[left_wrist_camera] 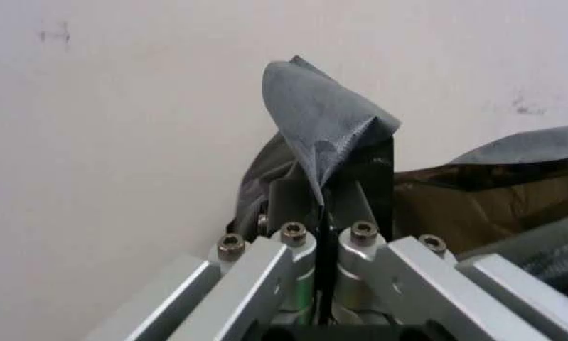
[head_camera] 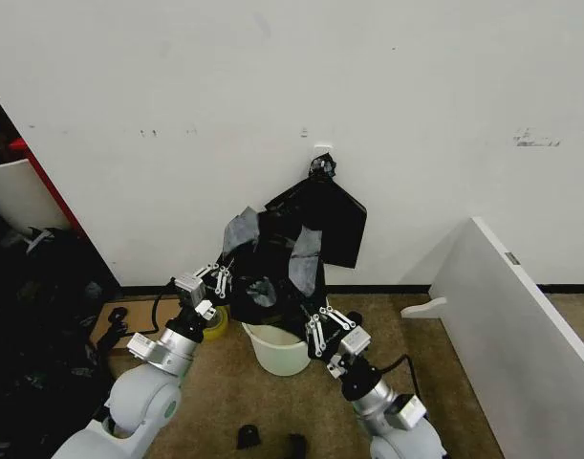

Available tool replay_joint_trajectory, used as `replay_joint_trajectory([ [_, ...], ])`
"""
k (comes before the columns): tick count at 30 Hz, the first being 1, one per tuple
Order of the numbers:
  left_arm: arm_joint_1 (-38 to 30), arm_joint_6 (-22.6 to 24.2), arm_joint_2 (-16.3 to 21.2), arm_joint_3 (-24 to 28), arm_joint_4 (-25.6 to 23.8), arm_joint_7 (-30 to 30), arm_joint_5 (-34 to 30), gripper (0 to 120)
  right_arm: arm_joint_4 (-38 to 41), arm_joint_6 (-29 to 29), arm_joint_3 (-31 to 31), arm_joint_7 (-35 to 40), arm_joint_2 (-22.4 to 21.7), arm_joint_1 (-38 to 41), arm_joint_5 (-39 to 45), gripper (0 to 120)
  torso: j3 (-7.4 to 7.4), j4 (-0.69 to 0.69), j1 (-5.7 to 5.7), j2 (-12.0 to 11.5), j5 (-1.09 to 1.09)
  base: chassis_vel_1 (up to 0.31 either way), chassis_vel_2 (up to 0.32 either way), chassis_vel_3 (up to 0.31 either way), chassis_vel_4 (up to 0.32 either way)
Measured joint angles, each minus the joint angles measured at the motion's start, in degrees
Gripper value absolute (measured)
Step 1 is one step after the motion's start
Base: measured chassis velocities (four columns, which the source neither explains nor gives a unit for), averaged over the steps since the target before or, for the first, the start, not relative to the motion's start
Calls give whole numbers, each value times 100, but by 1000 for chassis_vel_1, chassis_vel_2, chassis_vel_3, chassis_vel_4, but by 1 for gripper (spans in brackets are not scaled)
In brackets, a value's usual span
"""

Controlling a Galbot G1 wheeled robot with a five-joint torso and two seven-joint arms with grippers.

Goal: Place the garbage bag over the trash bin.

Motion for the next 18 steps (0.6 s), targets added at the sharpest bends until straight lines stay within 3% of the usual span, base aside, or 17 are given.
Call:
replay_joint_trajectory([
  [12,-217,-301,-252,85,696,-50,301,0,-770,58,-153,-253,218,461,136,0,0,0,0,0,-1,0,0,0,0],
  [18,-224,-410,-346,95,964,-85,425,0,-1366,115,-212,-466,538,852,415,0,0,0,0,-1,0,0,0,0,0],
])
